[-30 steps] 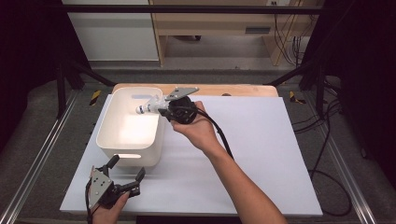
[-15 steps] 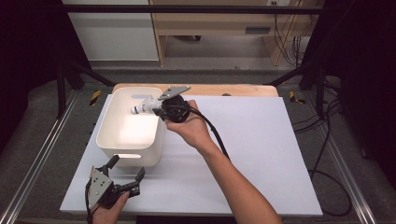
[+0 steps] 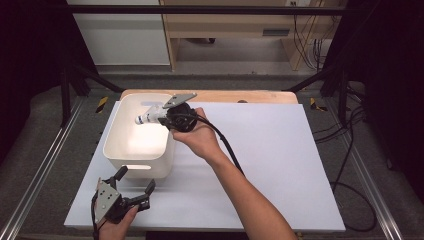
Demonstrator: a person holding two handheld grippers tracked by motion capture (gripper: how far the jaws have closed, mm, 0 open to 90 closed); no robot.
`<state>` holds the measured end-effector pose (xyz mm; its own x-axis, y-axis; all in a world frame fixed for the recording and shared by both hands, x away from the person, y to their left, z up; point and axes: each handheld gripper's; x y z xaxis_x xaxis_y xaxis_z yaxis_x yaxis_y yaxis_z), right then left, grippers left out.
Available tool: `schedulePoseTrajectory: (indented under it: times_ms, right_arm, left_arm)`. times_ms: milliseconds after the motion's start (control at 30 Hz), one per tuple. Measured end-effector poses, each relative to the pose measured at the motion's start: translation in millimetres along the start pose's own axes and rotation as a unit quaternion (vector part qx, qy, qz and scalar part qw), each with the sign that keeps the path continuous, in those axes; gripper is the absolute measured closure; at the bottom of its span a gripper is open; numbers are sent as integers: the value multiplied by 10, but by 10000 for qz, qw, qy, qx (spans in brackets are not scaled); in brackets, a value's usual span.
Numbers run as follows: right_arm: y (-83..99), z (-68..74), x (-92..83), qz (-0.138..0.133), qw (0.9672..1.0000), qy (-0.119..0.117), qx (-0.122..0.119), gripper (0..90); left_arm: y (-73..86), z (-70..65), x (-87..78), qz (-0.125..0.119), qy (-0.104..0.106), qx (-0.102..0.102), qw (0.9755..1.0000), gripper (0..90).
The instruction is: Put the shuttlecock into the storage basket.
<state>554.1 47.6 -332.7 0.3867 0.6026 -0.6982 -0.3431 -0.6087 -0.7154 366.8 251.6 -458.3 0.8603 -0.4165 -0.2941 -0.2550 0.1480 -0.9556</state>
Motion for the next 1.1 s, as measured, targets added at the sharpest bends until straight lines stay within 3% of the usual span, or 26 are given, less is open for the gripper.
schedulePoseTrajectory:
  times_ms: [1100]
  right_arm:
    - [-68,89,160,-37,9999,-132,-90,894]
  left_arm:
    - [-3,-3,2,-4,9,5,10000,16]
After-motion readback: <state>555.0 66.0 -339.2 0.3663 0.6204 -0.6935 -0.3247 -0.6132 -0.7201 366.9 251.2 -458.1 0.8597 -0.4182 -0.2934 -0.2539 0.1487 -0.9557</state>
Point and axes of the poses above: each handheld gripper's, and its own axes: x roughly forward along the jaws, y roughly out of its underside, z roughly to its left, and after that the axes turned 15 degrees about z, right-handed
